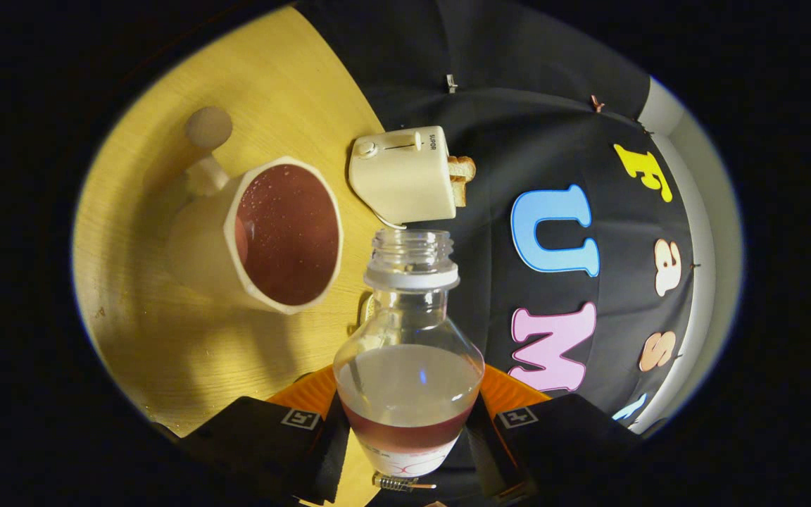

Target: Take the bottle from table, then pour the juice into the cup, finally place the bottle on the coaster

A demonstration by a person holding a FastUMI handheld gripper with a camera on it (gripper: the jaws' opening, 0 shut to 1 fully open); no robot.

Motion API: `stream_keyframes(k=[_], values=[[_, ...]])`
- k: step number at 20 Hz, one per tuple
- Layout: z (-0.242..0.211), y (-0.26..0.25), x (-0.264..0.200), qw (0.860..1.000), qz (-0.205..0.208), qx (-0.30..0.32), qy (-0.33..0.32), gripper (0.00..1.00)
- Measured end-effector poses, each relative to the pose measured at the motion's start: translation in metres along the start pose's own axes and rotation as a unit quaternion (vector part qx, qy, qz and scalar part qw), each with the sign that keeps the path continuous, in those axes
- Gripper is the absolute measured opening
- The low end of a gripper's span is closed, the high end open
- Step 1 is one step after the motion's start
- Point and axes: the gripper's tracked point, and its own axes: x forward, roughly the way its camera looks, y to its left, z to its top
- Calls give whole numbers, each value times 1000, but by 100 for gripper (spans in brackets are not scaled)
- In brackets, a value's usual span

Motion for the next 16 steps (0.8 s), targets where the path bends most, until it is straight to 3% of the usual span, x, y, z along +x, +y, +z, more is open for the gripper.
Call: stream_keyframes(k=[16], values=[[10, -7, 24, 988, 12, -149, -21, 75]])
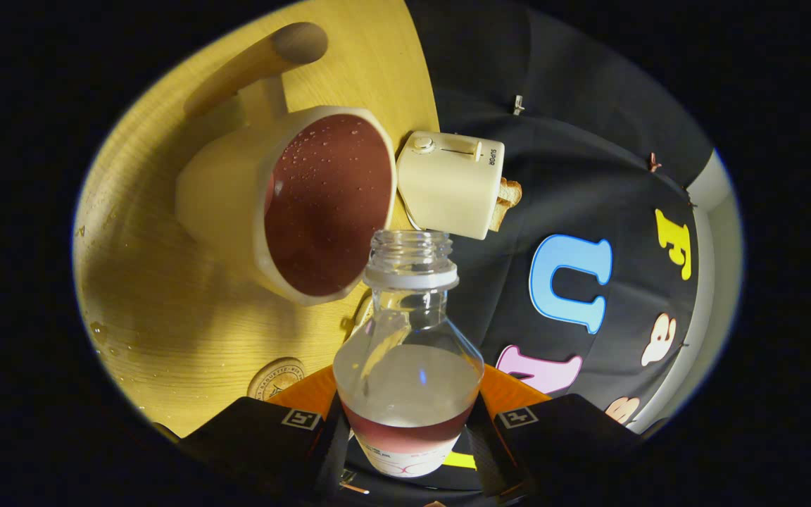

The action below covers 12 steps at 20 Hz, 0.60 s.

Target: Take the bottle from table, then pour the juice into the cup, finally place the bottle on the coaster

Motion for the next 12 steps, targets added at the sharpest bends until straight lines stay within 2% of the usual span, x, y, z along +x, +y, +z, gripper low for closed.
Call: stream_keyframes(k=[6, 12], values=[[-3, -5, 5, 1000, 2, -26, -5, 76], [2, -19, 8, 997, -14, -67, -28, 75]])
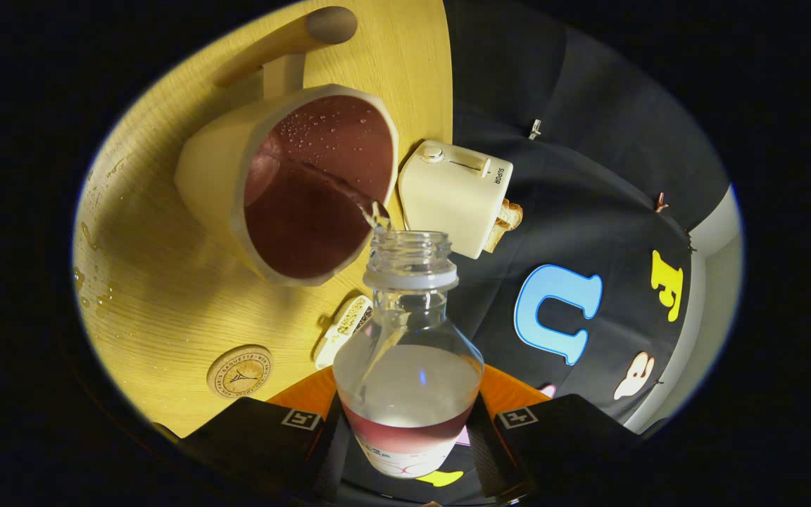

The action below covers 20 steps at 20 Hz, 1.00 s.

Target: Take the bottle from table, then pour the juice into the cup, finally place the bottle on the coaster

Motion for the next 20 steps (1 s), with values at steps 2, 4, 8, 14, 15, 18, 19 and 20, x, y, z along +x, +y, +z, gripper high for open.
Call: stream_keyframes(k=[2, 4, 8, 14, 15, 18, 19, 20], values=[[2, -7, 4, 1000, -5, -12, -7, 75], [3, -10, 6, 1000, -6, -23, -12, 75], [5, -17, 7, 999, -9, -35, -18, 75], [1, -19, 7, 999, -5, -49, -13, 75], [1, -21, 7, 998, -7, -54, -14, 75], [0, -26, 4, 998, -8, -64, -17, 75], [0, -27, 2, 998, -9, -66, -19, 75], [1, -28, 2, 997, -10, -73, -22, 75]])
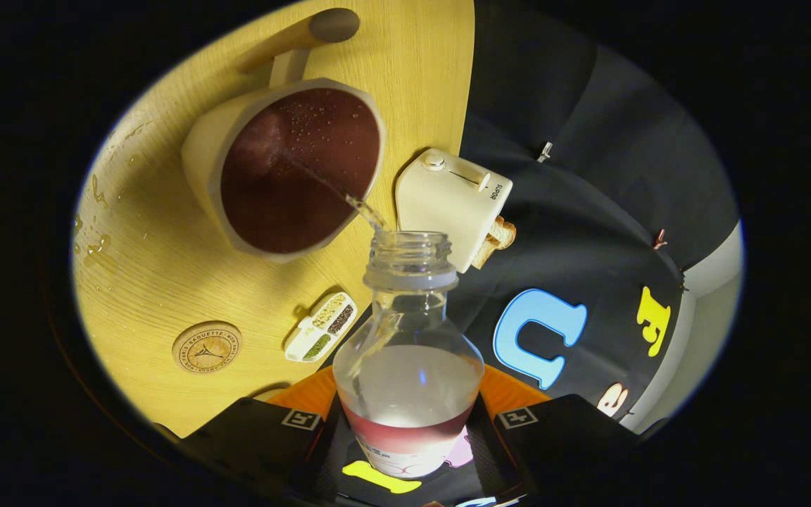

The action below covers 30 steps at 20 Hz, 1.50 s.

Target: Take the bottle from table, then pour the juice into the cup, finally place the bottle on the coaster

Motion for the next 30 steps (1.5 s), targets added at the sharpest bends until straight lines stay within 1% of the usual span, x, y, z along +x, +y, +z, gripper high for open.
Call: stream_keyframes(k=[3, 7, 12, 20, 30], values=[[3, -6, -3, 1000, -7, -25, -12, 75], [-2, -8, -5, 999, -5, -41, -14, 75], [3, -17, -4, 996, -14, -77, -30, 75], [11, -14, -5, 992, -9, -115, -42, 75], [11, -14, -5, 992, -8, -118, -43, 75]])
